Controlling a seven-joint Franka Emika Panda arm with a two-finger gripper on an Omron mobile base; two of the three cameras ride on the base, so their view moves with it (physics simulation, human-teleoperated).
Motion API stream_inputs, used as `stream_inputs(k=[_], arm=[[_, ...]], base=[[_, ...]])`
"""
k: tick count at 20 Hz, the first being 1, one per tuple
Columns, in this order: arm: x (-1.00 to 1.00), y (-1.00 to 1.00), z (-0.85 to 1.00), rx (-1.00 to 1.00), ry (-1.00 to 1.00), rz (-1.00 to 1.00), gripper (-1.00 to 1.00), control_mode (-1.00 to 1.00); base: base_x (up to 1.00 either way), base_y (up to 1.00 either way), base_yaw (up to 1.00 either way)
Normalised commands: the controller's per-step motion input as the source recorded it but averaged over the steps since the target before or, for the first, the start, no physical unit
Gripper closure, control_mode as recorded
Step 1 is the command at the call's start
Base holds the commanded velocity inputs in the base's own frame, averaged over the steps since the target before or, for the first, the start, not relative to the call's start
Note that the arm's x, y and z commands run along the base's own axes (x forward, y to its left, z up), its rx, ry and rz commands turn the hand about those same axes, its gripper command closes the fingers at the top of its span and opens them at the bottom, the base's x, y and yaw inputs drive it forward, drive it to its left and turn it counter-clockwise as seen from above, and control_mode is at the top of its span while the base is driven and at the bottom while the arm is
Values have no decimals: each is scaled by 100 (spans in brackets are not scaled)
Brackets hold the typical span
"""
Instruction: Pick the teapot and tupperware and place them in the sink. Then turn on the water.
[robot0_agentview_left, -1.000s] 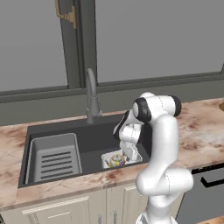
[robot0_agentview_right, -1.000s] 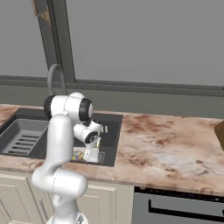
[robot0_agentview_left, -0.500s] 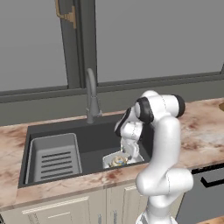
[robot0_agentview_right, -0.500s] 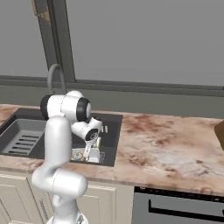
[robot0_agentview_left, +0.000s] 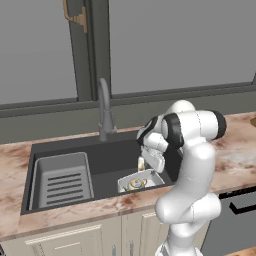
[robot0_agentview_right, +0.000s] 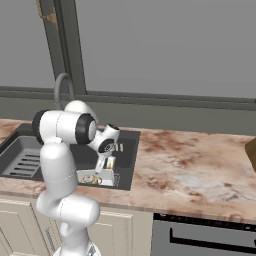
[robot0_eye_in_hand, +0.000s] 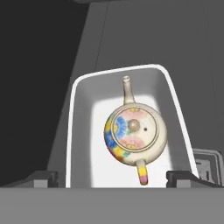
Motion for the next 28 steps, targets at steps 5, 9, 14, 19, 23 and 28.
stream_inputs(k=[5, 9, 14, 19, 23, 28], arm=[[0, -5, 24, 3, -3, -13, -100, -100], [-9, -31, 43, 2, 0, -31, -100, -100], [-56, -37, 32, 8, 6, -47, -100, -100], [-37, -20, 5, 0, -5, -7, -100, -100], [0, -22, 27, 1, -4, 1, -100, -100], [0, -7, 27, 0, -4, 0, -100, -100]], base=[[0, 0, 0], [0, 0, 0], [0, 0, 0], [0, 0, 0], [0, 0, 0], [0, 0, 0]])
